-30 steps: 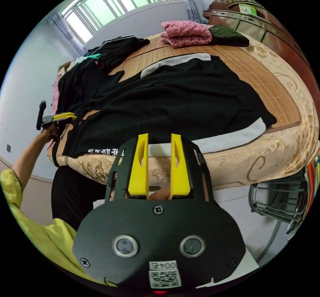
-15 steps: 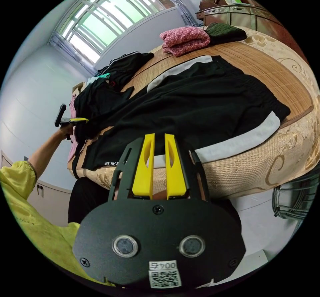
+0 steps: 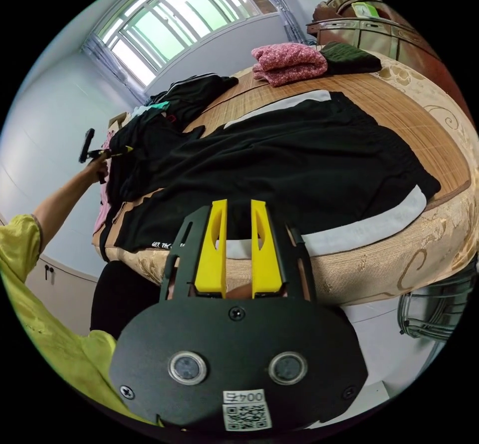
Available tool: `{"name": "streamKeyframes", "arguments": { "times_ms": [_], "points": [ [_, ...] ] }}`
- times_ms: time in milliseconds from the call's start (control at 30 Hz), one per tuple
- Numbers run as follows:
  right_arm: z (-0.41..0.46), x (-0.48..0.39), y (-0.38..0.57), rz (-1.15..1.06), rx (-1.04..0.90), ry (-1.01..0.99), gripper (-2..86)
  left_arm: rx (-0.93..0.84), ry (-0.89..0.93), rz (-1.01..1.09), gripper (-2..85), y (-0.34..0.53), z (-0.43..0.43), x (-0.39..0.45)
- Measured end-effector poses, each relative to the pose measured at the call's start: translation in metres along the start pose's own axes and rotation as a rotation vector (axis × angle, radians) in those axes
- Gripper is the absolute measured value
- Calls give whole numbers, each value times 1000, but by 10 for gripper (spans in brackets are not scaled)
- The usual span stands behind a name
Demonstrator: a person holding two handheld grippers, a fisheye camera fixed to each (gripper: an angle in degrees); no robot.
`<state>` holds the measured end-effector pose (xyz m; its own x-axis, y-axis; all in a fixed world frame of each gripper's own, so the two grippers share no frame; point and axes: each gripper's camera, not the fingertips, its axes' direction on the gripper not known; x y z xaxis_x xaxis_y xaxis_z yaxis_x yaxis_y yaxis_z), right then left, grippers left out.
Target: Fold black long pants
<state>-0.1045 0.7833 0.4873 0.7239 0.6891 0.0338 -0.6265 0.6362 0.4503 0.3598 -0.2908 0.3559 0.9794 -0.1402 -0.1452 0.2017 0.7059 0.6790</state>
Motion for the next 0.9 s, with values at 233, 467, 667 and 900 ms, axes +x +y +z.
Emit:
{"name": "streamKeyframes", "arguments": {
  "times_ms": [233,467,667,900],
  "points": [
    [0,4,0,46,28,126,87,-11,422,283,87,-61,8,145],
    [-1,18,3,71,-3,120,89,-130,384,446,81,-118,47,286],
    [3,32,0,94,-62,89,81,-186,277,453,83,-166,84,324],
    [5,35,-4,69,-79,87,78,-175,349,361,87,-214,88,303]
  ]
}}
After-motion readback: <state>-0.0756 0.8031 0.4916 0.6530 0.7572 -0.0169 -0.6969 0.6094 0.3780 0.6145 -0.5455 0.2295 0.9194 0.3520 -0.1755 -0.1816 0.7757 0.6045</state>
